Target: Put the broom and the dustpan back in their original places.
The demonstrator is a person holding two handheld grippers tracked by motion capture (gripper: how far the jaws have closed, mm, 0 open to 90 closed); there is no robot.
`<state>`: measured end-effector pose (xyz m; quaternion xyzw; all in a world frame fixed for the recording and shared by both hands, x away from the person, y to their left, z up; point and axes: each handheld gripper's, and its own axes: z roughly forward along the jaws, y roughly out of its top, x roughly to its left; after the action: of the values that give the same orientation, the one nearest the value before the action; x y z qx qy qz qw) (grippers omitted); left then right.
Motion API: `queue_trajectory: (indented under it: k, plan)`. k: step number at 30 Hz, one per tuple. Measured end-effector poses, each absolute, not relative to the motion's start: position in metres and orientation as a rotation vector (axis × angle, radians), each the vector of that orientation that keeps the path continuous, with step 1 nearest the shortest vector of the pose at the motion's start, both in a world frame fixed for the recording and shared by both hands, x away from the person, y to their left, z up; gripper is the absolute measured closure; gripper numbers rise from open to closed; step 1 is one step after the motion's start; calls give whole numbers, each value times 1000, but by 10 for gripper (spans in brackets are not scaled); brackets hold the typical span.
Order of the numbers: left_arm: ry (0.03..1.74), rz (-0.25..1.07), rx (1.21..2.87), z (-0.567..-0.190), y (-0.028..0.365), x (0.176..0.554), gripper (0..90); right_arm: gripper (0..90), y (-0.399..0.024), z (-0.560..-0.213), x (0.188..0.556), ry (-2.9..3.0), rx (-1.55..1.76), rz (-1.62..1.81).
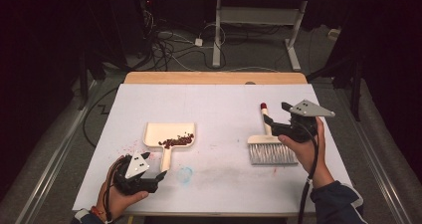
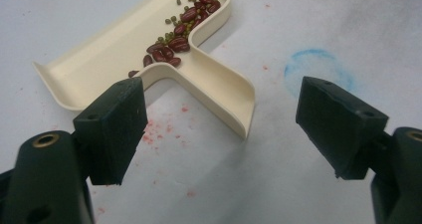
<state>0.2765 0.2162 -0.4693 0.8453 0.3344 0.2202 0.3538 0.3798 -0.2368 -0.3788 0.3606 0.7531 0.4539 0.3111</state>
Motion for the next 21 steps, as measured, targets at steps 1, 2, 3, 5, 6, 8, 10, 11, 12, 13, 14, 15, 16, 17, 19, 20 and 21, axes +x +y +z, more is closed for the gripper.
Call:
queue_trajectory:
  k: [1,2,3,5,6,8,10,11,12,13,14,15,16,17,19,20,21]
  plan:
    - [863,569,2189,-469,216,277,200,260,-237,-379,377,1988,945,1200]
    - [862,568,2189,-470,216,277,200,261,-237,-379,375,1993,936,1204]
    - [861,569,2190,-470,216,277,200,260,-237,-379,373,1993,925,1199]
    - [864,566,2191,-470,216,278,200,261,-237,-378,368,1997,906,1192]
    - [864,565,2193,-470,216,278,200,261,-238,-378,365,1999,898,1193]
    - [864,560,2194,-470,215,278,200,260,-239,-379,360,2007,878,1178]
    - [864,560,2195,-471,215,278,200,259,-240,-380,356,2017,860,1175]
    - [865,561,2193,-471,215,278,200,259,-241,-381,353,2021,845,1169]
    - [868,563,2191,-471,215,278,200,258,-241,-381,351,2026,833,1161]
    - [869,566,2189,-470,215,278,200,256,-242,-381,349,2026,822,1153]
    - [869,568,2187,-470,215,278,200,258,-243,-382,347,2022,815,1158]
    - [867,566,2186,-470,215,278,200,258,-245,-383,345,2020,813,1167]
    - [867,566,2189,-470,215,278,200,257,-246,-384,343,2025,808,1162]
    - [866,566,2191,-470,215,278,200,257,-247,-384,342,2022,802,1160]
    - [865,566,2192,-471,214,278,200,257,-249,-386,339,2024,795,1155]
    - [866,568,2191,-471,214,278,200,258,-250,-387,337,2022,794,1154]
    - [869,567,2190,-471,214,278,200,258,-252,-388,335,2016,790,1161]
